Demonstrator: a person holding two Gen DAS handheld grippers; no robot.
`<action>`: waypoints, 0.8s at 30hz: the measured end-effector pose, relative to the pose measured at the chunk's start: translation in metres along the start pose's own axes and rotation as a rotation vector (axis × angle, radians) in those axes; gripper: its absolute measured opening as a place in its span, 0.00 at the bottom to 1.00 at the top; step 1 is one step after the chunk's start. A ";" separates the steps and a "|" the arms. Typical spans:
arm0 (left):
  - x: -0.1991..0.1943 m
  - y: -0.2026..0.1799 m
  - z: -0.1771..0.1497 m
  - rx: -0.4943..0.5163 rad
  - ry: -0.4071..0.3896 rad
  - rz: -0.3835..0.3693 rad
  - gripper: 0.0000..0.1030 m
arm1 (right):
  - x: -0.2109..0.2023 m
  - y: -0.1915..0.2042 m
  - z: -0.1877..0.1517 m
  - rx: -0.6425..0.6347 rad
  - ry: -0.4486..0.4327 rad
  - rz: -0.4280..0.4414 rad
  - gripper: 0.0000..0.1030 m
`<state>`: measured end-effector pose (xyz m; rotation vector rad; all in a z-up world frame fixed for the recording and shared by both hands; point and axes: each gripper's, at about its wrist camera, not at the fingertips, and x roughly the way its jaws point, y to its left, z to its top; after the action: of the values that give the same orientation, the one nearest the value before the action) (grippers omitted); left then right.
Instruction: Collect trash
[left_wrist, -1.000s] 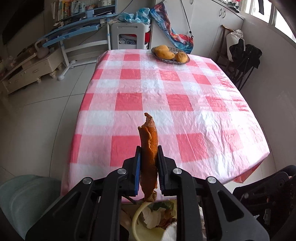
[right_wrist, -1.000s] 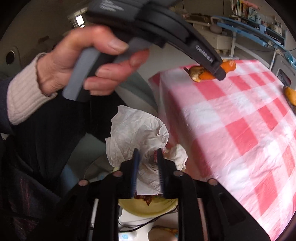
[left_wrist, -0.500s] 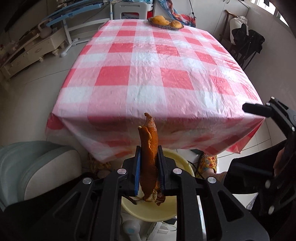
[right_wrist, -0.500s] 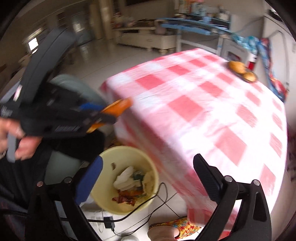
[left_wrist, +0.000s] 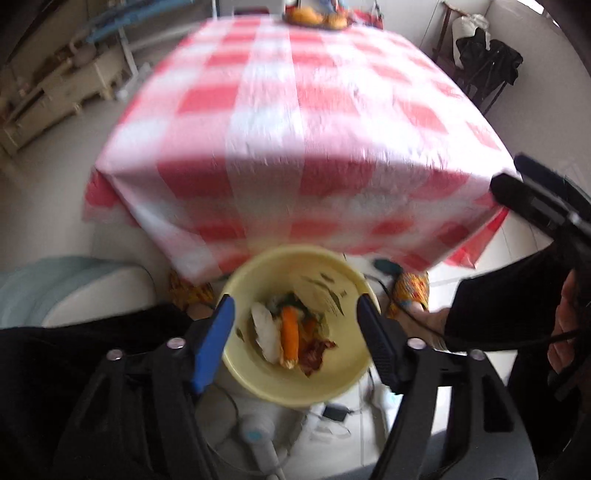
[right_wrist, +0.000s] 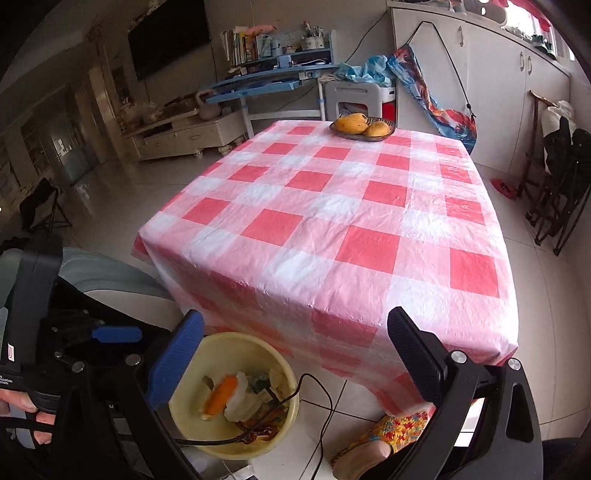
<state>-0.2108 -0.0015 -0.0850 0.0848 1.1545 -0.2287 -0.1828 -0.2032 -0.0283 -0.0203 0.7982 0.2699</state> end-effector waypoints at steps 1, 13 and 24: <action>-0.006 -0.001 0.003 0.006 -0.040 0.028 0.73 | 0.001 0.000 -0.003 -0.004 0.009 -0.025 0.92; -0.060 -0.014 0.033 -0.054 -0.401 0.121 0.93 | -0.010 -0.001 -0.008 0.004 -0.103 -0.199 0.92; -0.063 0.000 0.041 -0.156 -0.431 0.106 0.93 | -0.014 0.008 -0.004 -0.036 -0.174 -0.245 0.92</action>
<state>-0.1987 0.0001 -0.0107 -0.0407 0.7324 -0.0570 -0.1966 -0.1992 -0.0209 -0.1258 0.6105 0.0523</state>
